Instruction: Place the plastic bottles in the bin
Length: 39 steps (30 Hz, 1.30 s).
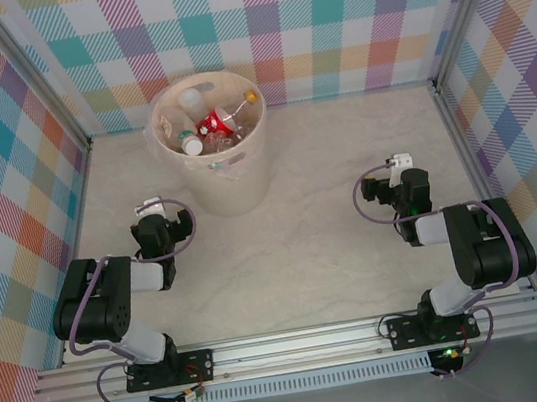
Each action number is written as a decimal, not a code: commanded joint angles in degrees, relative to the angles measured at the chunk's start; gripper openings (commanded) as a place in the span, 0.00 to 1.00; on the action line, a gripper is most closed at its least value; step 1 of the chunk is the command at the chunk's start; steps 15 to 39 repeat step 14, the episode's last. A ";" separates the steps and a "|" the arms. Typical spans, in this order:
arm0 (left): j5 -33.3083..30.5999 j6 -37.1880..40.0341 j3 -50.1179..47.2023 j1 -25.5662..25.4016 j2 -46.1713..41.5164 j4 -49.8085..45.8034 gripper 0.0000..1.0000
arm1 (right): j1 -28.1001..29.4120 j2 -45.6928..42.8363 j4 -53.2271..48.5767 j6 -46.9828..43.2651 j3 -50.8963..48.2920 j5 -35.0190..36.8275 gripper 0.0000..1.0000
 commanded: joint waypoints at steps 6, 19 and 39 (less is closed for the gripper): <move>-0.65 0.58 1.12 -0.30 0.20 2.22 1.00 | -0.41 -0.03 -0.24 0.69 1.31 -1.30 0.99; -0.69 0.62 1.12 -0.35 0.16 2.13 1.00 | -0.68 -0.18 0.23 0.75 1.03 -1.63 0.99; -0.69 0.62 1.12 -0.35 0.16 2.13 1.00 | -0.68 -0.18 0.23 0.75 1.03 -1.63 0.99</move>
